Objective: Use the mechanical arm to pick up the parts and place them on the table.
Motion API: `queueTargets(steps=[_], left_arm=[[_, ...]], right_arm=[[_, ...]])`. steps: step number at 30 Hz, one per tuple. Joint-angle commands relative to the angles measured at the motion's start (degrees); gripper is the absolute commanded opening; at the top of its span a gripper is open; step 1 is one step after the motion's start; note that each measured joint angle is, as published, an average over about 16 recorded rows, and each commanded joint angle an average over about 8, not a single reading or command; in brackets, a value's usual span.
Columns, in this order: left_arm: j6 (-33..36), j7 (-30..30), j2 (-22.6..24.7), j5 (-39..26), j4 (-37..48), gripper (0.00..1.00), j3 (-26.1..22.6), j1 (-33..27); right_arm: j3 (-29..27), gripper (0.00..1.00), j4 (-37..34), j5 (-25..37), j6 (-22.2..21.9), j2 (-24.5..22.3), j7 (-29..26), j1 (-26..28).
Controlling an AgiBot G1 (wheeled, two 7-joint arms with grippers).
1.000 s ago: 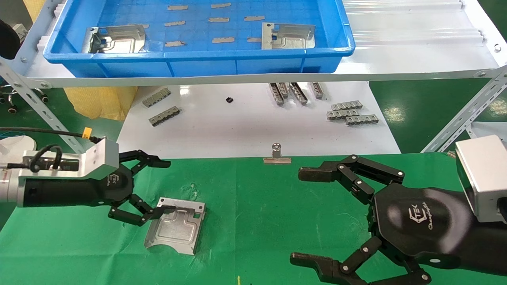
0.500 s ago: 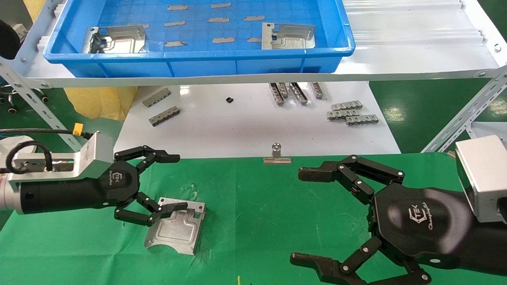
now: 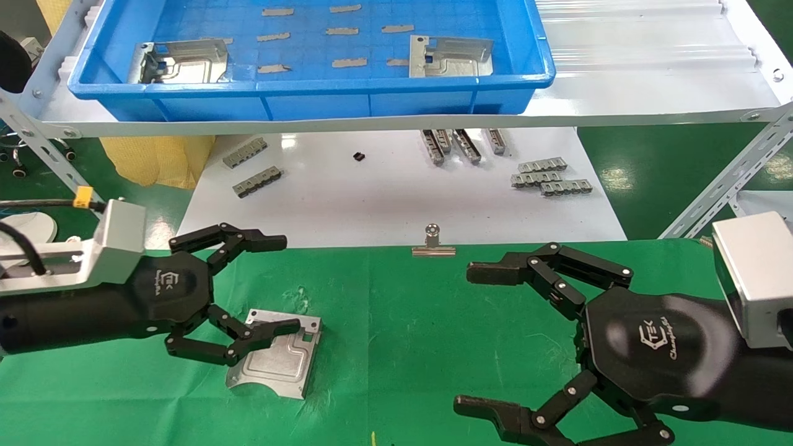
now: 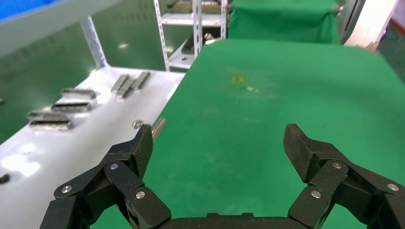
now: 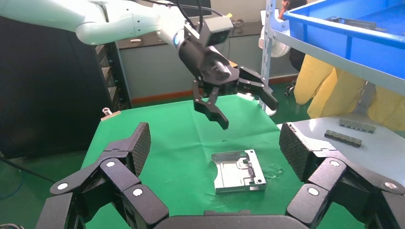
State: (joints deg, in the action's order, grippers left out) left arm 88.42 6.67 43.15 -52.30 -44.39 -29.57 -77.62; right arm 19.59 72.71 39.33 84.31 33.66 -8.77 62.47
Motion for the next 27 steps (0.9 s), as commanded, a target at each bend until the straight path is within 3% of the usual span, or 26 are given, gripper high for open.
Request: queueTargets(steps=[1, 27], left_arm=[[-0.2, -1.4, -0.7, 0.9, -2.4, 1.00, 1.1, 1.3], [-2.7, -17.6, -8.2, 10.6, -29.7, 1.00, 13.8, 16.3]], right_arm=[[0.0, 1.00, 0.0, 0.0, 0.0, 0.0, 0.0, 0.0], [0.0, 1.00, 0.0, 0.0, 0.0, 0.0, 0.0, 0.0]])
